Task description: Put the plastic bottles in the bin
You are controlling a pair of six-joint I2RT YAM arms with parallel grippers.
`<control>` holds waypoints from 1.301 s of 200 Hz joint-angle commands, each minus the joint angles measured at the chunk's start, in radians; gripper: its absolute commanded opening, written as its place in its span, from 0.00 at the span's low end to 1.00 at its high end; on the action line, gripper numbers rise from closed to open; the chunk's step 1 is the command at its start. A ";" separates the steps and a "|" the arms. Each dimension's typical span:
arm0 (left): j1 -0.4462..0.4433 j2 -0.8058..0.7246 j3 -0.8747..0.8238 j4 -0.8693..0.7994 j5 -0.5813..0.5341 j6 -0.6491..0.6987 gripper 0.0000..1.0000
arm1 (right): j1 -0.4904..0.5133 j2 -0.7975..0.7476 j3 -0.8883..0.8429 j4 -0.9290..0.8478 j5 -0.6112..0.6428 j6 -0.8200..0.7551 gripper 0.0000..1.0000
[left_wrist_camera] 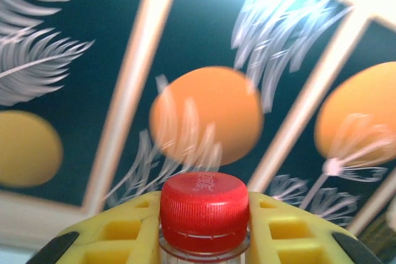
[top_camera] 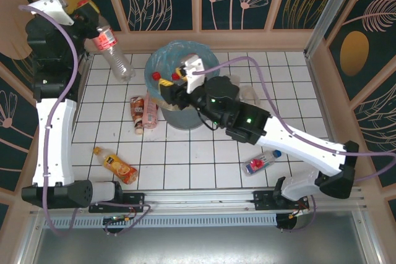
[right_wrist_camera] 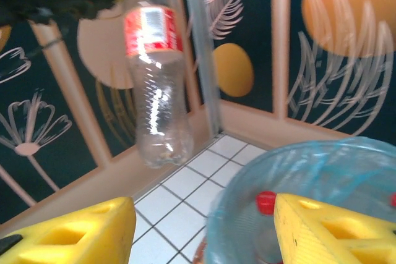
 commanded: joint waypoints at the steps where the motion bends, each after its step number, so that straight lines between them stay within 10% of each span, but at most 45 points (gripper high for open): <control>1: -0.105 -0.001 0.065 0.081 -0.026 0.004 0.00 | -0.014 -0.067 -0.051 0.080 0.071 -0.010 0.61; 78: -0.502 0.210 0.136 0.227 -0.071 0.183 0.00 | -0.018 -0.166 -0.129 0.091 0.119 -0.012 0.61; 260: -0.528 0.145 -0.721 0.852 0.001 0.147 0.00 | -0.033 -0.182 -0.227 0.107 0.128 0.017 0.61</control>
